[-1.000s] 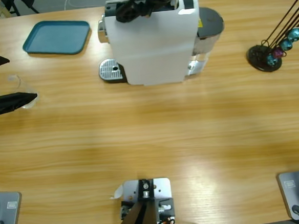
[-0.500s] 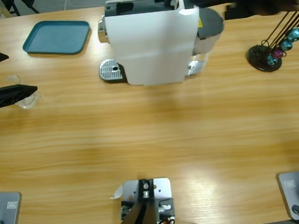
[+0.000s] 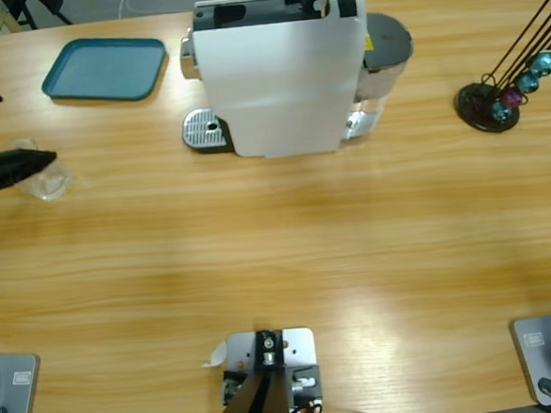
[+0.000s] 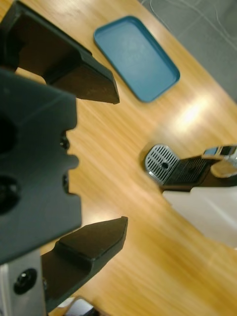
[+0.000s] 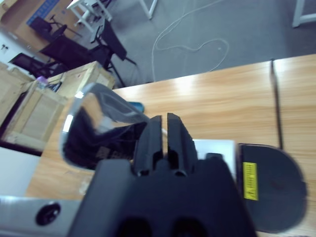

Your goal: Pour coffee

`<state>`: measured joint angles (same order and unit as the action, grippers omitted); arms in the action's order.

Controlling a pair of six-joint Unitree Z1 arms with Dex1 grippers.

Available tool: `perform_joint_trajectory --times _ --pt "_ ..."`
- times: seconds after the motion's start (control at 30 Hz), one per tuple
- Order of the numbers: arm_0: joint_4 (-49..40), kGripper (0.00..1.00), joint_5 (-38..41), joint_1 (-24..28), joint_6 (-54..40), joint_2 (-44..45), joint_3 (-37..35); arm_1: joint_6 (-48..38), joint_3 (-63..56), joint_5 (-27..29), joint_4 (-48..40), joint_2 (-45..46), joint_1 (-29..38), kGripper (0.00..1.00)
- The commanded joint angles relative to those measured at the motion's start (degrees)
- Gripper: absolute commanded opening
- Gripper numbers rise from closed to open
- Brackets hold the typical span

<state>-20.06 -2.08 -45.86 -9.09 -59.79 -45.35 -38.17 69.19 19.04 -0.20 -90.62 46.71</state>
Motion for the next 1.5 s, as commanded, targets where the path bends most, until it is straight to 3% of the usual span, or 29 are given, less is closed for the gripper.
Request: perform_joint_trajectory --times 0.03,0.6,1.2,1.5 --pt "3.3 0.994 -2.2 0.0 4.9 3.7 2.9 -0.9 0.2 -5.8 -4.9 -4.2 3.2 0.000" --pt "3.3 0.996 -2.8 0.0 5.4 3.0 3.0 -0.2 0.7 -12.5 -7.5 -17.4 6.5 0.000" --pt "3.3 0.996 -4.4 0.0 6.8 2.8 2.6 0.6 0.2 -8.9 -0.4 -25.9 7.1 0.000" --pt "3.3 0.996 -4.4 0.2 7.5 2.8 2.6 1.1 0.2 -7.4 4.1 -25.8 7.2 0.000"
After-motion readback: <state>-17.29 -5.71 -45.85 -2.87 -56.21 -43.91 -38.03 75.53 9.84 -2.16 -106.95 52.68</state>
